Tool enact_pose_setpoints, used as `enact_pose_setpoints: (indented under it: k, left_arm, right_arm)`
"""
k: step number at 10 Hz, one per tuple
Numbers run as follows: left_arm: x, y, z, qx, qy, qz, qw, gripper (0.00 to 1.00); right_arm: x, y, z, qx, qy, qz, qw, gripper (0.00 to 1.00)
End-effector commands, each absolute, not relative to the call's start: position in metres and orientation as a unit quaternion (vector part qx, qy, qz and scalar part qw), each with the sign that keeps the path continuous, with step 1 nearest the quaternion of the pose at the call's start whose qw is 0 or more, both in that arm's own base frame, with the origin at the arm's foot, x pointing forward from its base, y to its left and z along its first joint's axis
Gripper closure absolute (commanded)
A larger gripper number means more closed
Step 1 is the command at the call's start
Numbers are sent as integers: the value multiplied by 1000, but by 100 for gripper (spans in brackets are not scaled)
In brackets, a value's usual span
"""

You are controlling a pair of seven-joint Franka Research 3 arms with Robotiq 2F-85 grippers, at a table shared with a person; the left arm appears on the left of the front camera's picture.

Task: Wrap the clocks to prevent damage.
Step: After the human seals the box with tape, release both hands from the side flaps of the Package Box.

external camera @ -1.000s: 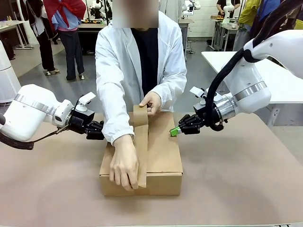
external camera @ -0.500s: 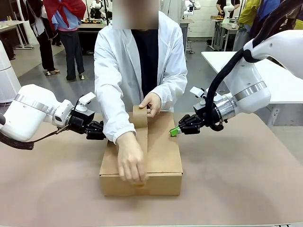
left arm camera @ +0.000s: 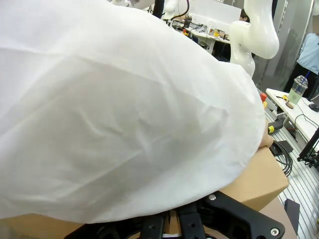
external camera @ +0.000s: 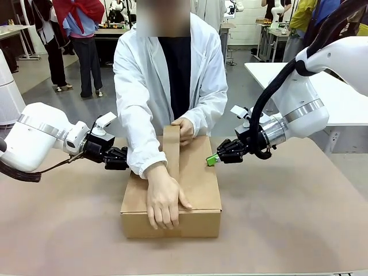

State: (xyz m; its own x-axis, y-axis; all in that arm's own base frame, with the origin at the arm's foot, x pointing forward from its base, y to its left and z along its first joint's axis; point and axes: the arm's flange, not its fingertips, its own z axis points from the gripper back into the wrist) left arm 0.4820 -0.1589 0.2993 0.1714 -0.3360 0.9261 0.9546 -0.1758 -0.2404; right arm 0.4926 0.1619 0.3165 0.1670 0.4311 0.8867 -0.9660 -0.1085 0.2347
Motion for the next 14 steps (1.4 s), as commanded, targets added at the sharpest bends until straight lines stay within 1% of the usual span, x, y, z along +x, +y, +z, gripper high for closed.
enact_pose_setpoints:
  k: [1, 14]
  left_arm:
    - [481, -159, 298, -512, -303, -569, 568, 99]
    - [481, -159, 298, -512, -303, -569, 568, 99]
  right_arm:
    - [494, 167, 314, 464, -290, 575, 609, 99]
    - [494, 167, 314, 464, -290, 575, 609, 99]
